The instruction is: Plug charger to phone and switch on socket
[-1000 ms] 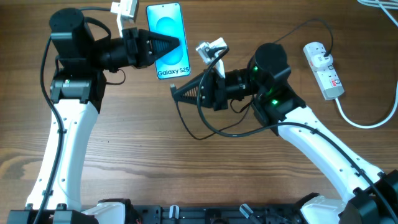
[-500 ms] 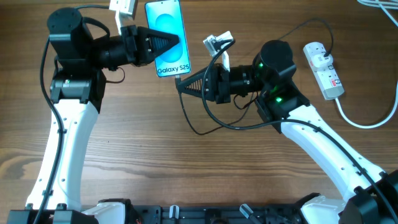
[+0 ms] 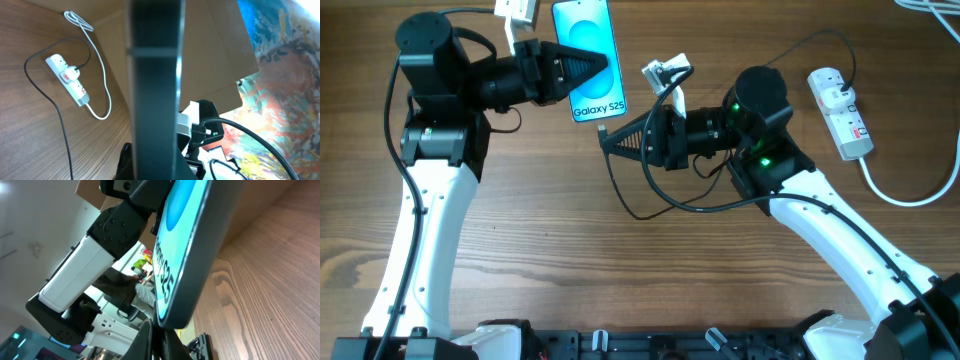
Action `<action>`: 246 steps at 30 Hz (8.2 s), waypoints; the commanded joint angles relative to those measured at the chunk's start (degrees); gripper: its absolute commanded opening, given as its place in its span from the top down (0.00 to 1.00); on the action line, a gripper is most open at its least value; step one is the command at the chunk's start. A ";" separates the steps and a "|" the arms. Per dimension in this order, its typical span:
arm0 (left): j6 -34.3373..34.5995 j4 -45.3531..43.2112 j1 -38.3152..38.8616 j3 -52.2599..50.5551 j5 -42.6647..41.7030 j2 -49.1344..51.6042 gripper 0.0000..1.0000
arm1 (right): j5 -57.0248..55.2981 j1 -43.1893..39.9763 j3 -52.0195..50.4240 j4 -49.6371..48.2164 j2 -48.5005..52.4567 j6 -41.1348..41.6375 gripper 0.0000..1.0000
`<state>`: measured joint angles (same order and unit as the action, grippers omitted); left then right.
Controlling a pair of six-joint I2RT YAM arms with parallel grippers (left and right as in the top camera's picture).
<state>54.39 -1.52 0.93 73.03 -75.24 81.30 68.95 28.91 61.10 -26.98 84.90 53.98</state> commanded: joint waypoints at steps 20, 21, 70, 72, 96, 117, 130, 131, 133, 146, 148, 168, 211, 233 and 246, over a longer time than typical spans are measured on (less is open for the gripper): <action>-0.17 -0.48 -0.42 0.37 -4.02 -1.49 0.96 | -3.37 0.04 0.28 -1.68 0.07 1.75 0.96; -0.17 -0.48 -0.42 0.37 -4.20 -1.49 0.96 | -3.37 0.04 0.28 -1.75 0.07 1.79 0.96; -11.98 9.60 2.51 0.35 -7.54 -1.46 0.96 | -9.97 -2.73 0.28 -8.33 0.07 7.82 0.96; -12.00 11.61 2.51 0.35 -7.85 -1.46 0.96 | -9.90 -2.73 0.28 -8.35 0.07 7.65 0.96; -15.23 12.94 2.51 0.35 -4.57 -1.46 0.96 | 11.08 -2.14 0.28 14.23 0.07 -16.83 0.23; -15.23 12.96 2.51 0.35 -4.57 -1.46 0.96 | 0.46 0.50 0.28 1.97 0.07 0.26 0.92; -15.23 12.94 2.51 0.35 -4.57 -1.46 0.96 | 2.03 0.50 0.28 4.13 0.07 0.24 0.75; -15.23 12.94 2.49 0.35 -4.57 -1.46 0.96 | 2.23 0.50 0.28 4.20 0.07 0.24 0.75; -15.23 12.94 2.49 0.35 -4.57 -1.46 0.96 | 2.75 0.50 0.28 4.96 0.07 0.24 0.74; -15.21 12.92 2.49 0.35 -4.57 -1.46 0.96 | 3.04 0.50 0.28 7.30 0.07 0.02 0.96; -15.21 12.94 2.51 0.35 -4.57 -1.46 0.96 | 2.60 0.50 0.28 6.69 0.07 0.11 0.96; -15.21 12.96 2.51 0.35 -5.27 -1.46 0.96 | -2.36 -2.14 0.28 -2.93 0.07 7.96 0.96; -15.21 12.94 2.60 0.35 -5.20 -1.46 0.96 | 5.70 -2.82 0.28 5.53 0.07 -3.13 0.50; -15.21 12.94 2.60 0.35 -5.01 -1.46 0.96 | 0.83 1.25 0.28 5.57 0.07 -4.26 0.96; -15.21 12.94 2.60 0.35 -5.03 -1.46 0.96 | -0.50 -0.55 0.28 -6.71 0.07 6.23 0.96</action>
<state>40.58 10.87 3.01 73.89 -79.11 80.55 72.38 30.17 59.37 -31.62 85.32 58.57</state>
